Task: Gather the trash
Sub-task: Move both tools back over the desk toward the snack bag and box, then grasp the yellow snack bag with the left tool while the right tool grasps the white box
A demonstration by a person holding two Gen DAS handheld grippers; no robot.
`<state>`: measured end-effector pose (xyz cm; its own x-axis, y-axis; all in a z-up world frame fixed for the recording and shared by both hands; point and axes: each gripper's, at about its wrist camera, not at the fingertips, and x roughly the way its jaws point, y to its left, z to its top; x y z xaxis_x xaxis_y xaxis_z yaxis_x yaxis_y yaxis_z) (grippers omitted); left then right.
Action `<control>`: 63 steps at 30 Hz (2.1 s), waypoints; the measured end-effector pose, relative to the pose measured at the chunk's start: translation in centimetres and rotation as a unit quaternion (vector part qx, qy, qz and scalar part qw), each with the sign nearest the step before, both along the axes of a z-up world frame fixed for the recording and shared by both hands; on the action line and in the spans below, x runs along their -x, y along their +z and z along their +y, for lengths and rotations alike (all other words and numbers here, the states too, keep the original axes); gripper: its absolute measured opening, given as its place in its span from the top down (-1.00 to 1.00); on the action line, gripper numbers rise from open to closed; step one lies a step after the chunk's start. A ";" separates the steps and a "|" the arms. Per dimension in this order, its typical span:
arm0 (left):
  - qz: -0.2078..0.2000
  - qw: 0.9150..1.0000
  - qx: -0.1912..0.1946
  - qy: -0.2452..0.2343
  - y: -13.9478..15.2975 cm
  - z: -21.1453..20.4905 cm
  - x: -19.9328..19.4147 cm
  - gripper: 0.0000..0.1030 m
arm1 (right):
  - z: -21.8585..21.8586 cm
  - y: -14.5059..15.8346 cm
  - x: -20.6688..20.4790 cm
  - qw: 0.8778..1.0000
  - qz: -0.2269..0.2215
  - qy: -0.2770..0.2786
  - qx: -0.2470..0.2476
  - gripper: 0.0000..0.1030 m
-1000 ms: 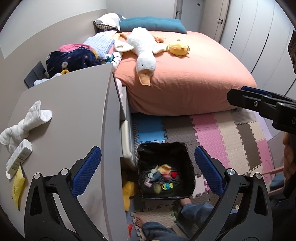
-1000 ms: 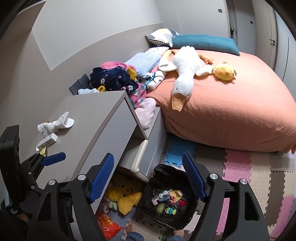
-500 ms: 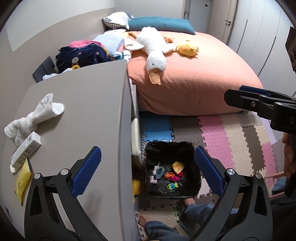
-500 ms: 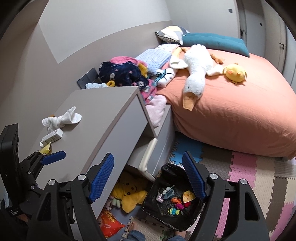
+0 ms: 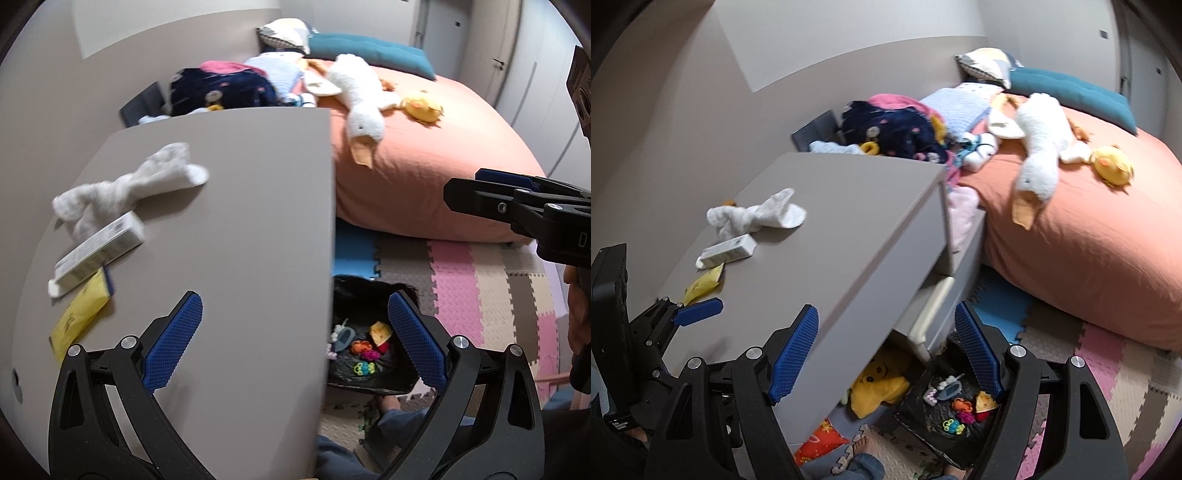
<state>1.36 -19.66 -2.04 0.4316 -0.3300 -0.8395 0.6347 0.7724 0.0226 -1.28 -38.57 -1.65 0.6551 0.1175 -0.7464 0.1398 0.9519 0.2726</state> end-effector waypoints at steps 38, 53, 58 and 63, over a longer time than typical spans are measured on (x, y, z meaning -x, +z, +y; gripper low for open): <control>-0.034 0.992 -0.045 0.111 -2.8 15.9 -9.1 -0.82 | 14.5 -0.8 -11.4 0.989 0.022 0.141 -0.028 -0.49; 0.014 0.994 -0.019 0.111 -4.9 18.2 -12.7 -0.48 | 17.2 -1.0 -15.9 0.980 0.032 0.194 -0.022 -0.49; 0.022 0.993 -0.006 0.117 -4.6 18.7 -12.7 0.03 | 18.3 -1.2 -16.7 0.976 0.032 0.212 -0.020 -0.49; 0.033 0.989 0.004 0.144 -4.1 19.2 -12.2 0.34 | 19.6 -1.2 -17.5 0.972 0.031 0.231 -0.014 -0.49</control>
<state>13.60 -0.41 -6.19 0.4535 -0.2081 -0.8666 0.3882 0.9214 -0.0181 16.19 -18.92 -2.81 0.4813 0.4106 -0.7744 -0.2849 0.9088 0.3048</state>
